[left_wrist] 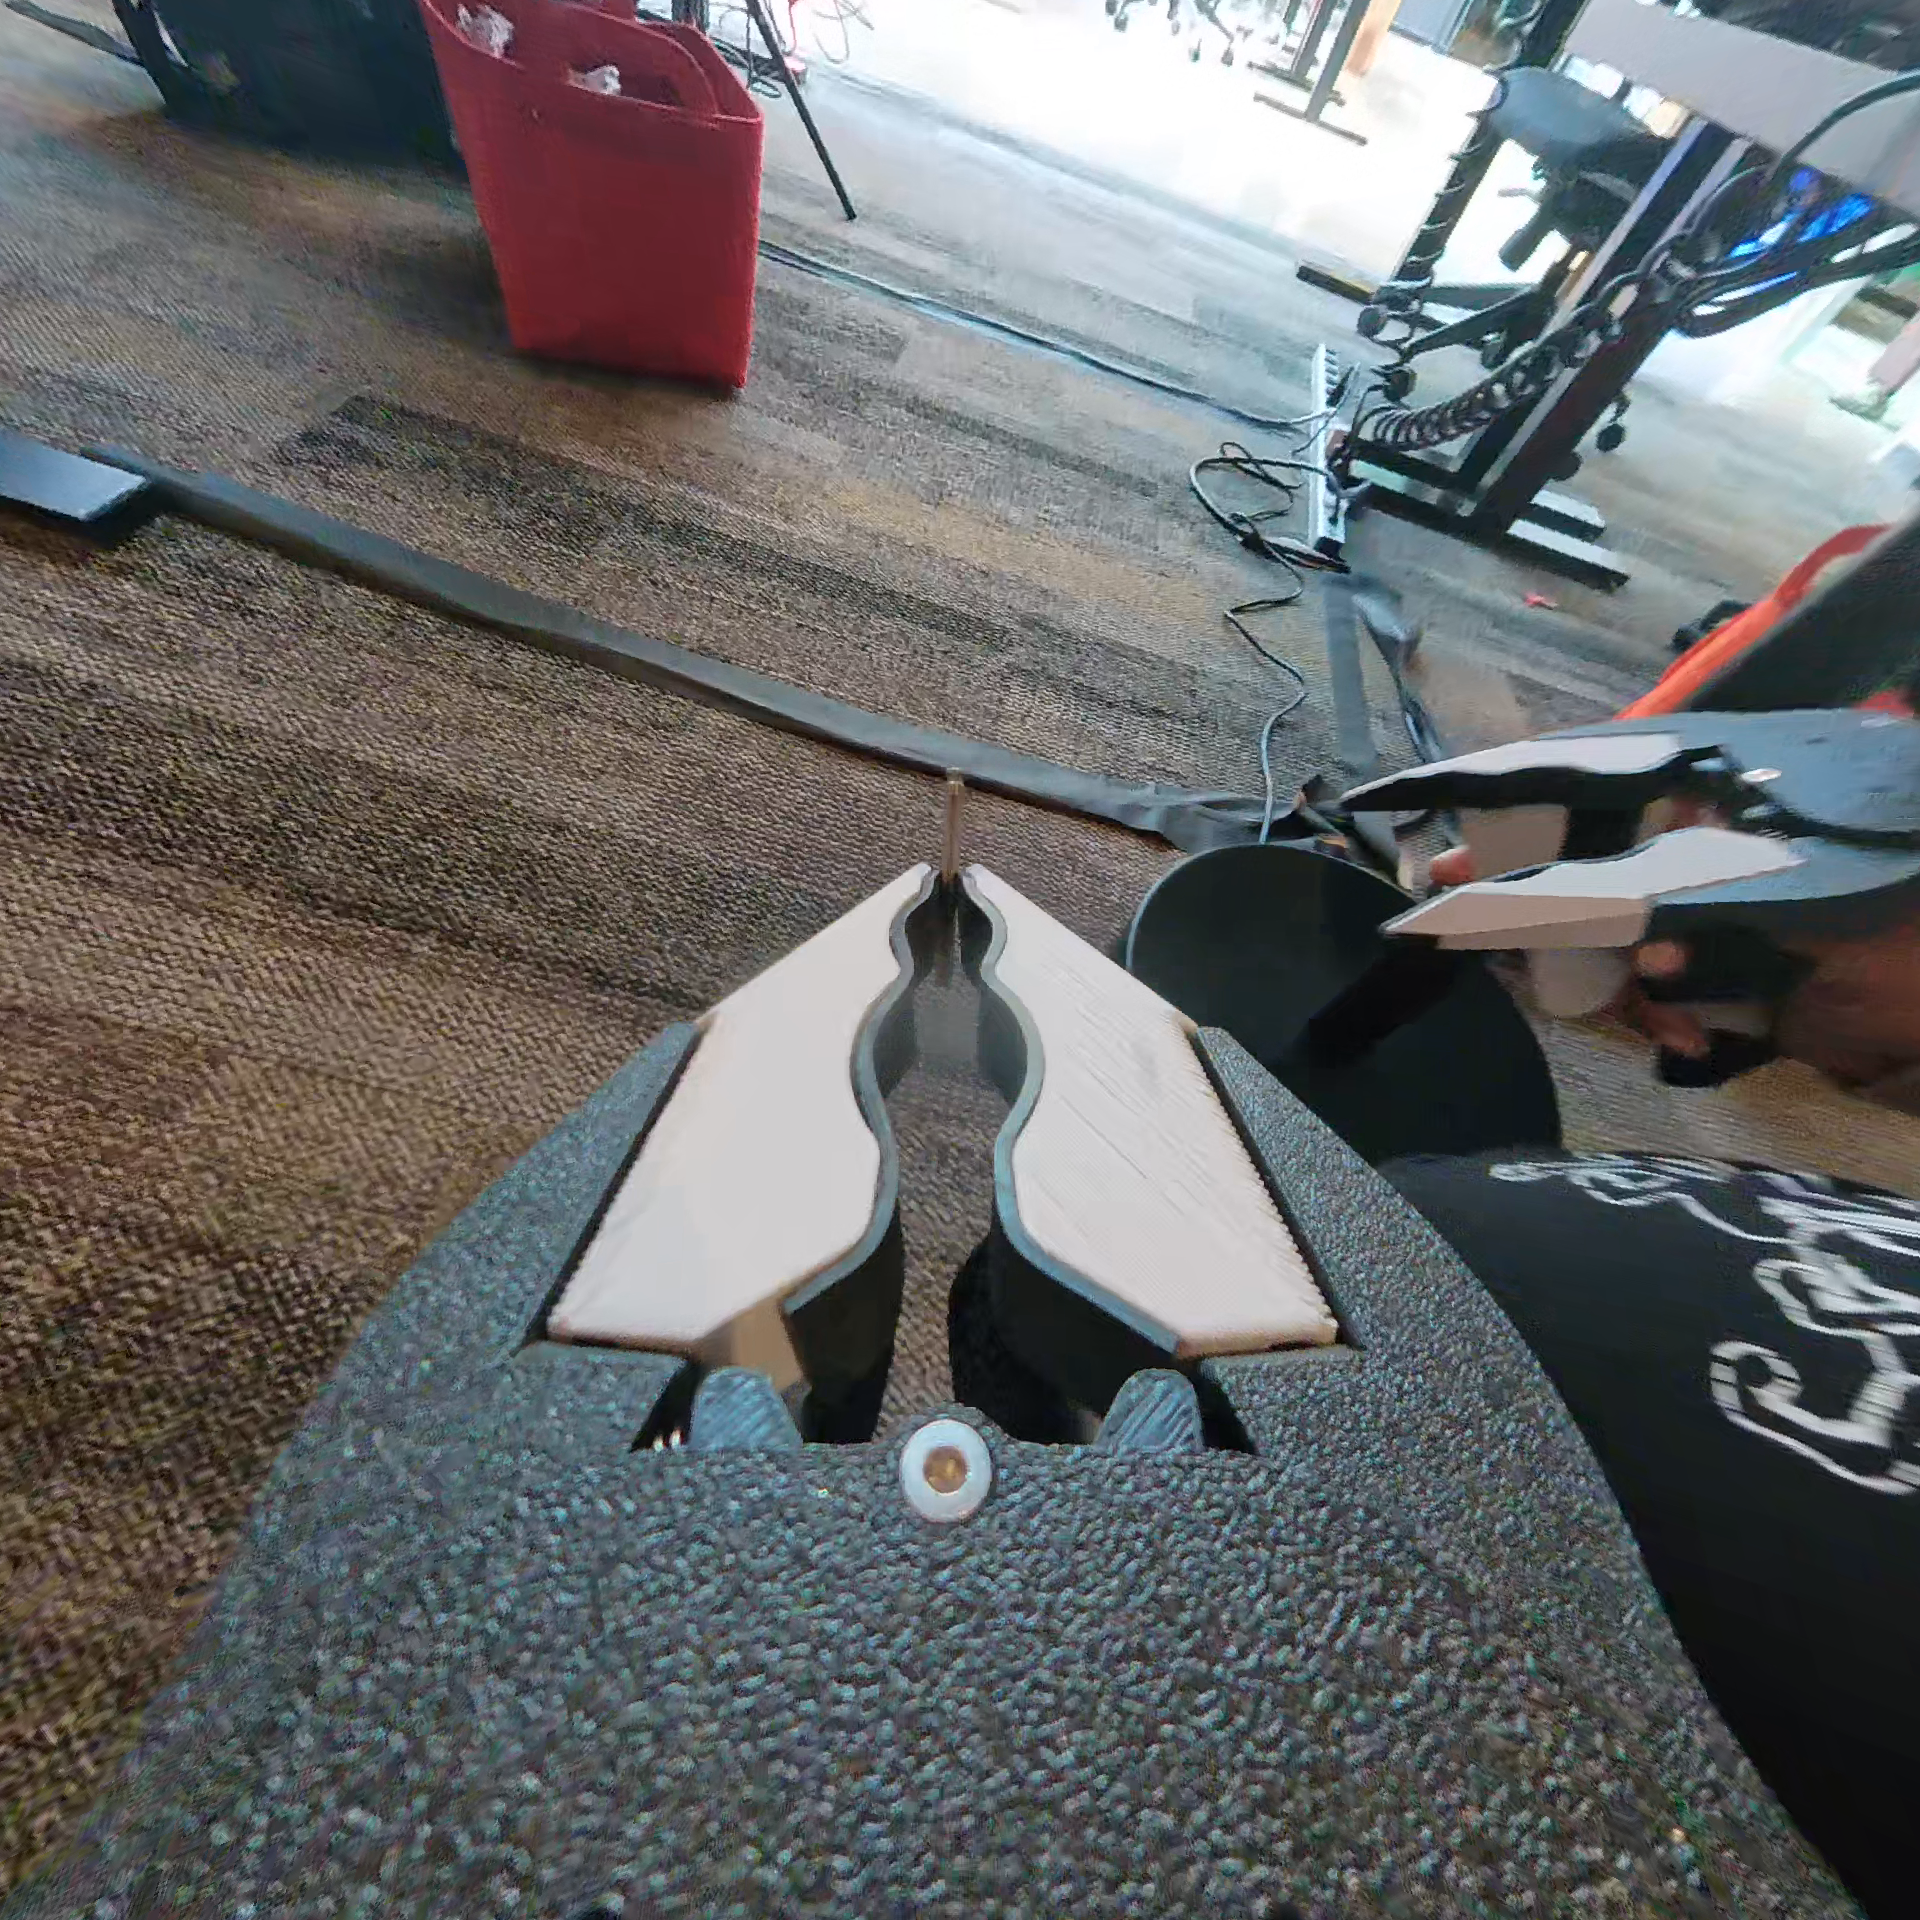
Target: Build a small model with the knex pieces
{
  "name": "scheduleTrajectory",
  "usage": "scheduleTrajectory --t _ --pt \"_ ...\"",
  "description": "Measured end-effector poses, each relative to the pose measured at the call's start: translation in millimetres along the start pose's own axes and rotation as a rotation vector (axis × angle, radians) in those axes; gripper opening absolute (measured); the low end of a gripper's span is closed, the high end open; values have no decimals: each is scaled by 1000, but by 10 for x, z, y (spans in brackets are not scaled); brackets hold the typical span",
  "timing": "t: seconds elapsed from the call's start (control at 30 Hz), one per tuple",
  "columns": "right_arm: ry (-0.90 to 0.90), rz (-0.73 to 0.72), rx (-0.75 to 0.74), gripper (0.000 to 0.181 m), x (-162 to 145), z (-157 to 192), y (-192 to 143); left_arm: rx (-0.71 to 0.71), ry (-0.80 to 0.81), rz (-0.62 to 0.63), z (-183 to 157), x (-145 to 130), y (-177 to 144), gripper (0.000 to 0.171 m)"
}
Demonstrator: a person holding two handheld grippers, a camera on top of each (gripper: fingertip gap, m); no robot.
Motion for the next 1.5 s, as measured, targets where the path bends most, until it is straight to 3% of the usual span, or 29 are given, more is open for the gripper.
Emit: scheduleTrajectory --t 0.1,0.17,0.3,0.4,0.53,0.63,0.77,0.97,1.1,1.3,1.5 --pt "53 29 -53 86 296 29 -214 17 -6 -6 -50 117 64 1" --pt "64 60 -94 89 600 81 -434 8 -38 16 -131 338 14 1" --pt "77 90 -176 90 1411 75 -875 -37 -96 46 -209 1199 -103 2" --pt "125 93 -223 89 1969 -101 -1080 -131 -43 69 -167 1923 17 1" --pt "219 59 -293 88 2395 -581 -965 -257 65 86 70 2657 594 1" --pt "289 10 -347 92 2623 -1132 -459 -299 134 99 326 3087 1233 1" --pt "294 -78 -352 93 3372 -1728 34 -313 116 113 601 3722 2093 2" --pt "378 -153 -363 89 4484 -2519 142 -432 102 102 564 4845 3090 2" --pt "336 -254 -279 64 5371 -2921 116 -478 148 102 473 5585 3508 1" --pt "286 -347 -130 56 6459 -3289 55 -537 173 95 241 6487 3847 1" --pt "256 -362 -63 54 7415 -3671 -339 -620 179 45 -42 7402 4213 2"
Point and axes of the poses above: each gripper's, where its closed fingertips meet, y out along the fingers, x out of its top, z = x × y across the jaws, the point moved 5 cm from there along -y, back along the fingers, and after that the axes turned 5 degrees about x, right-handed, at the moved point
